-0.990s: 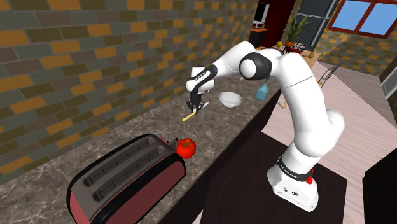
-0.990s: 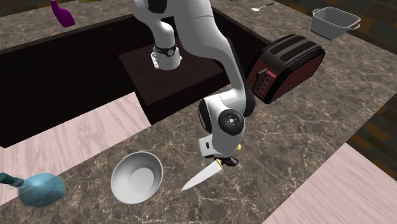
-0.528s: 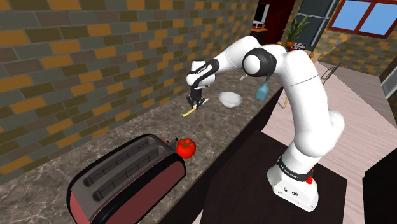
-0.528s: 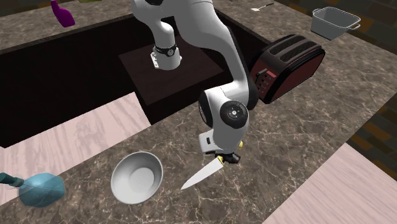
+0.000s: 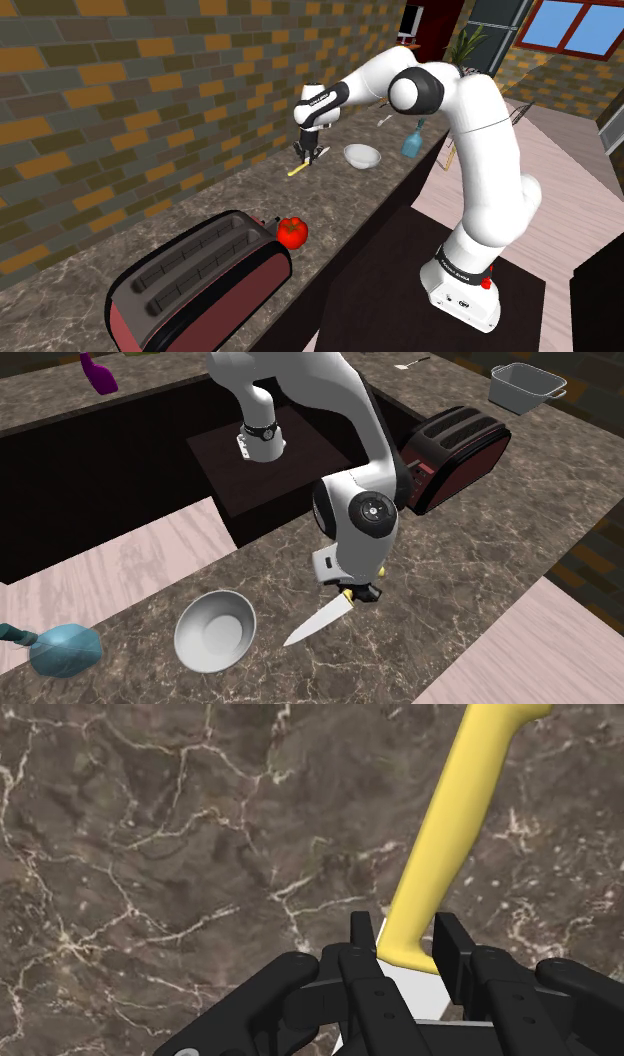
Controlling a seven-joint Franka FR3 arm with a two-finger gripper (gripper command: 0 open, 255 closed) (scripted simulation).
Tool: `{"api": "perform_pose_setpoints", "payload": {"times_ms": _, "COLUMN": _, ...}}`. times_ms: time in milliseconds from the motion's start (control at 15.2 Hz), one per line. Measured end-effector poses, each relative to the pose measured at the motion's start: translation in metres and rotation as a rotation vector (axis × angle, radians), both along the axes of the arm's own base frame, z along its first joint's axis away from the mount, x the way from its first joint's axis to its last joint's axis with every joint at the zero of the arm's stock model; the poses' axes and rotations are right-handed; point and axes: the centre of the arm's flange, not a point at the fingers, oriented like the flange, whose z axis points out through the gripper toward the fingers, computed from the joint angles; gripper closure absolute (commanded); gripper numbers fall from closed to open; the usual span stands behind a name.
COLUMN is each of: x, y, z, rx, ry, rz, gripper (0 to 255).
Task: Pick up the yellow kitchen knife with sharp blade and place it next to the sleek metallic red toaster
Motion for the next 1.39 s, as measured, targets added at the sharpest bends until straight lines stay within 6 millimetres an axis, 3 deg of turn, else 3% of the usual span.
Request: {"api": "perform_pose_setpoints", "payload": {"times_ms": 1386, "x": 0.0, "y": -0.001, "z": 0.111, "rx": 0.0, "ry": 0.0, "rz": 0.0, "gripper": 255}}
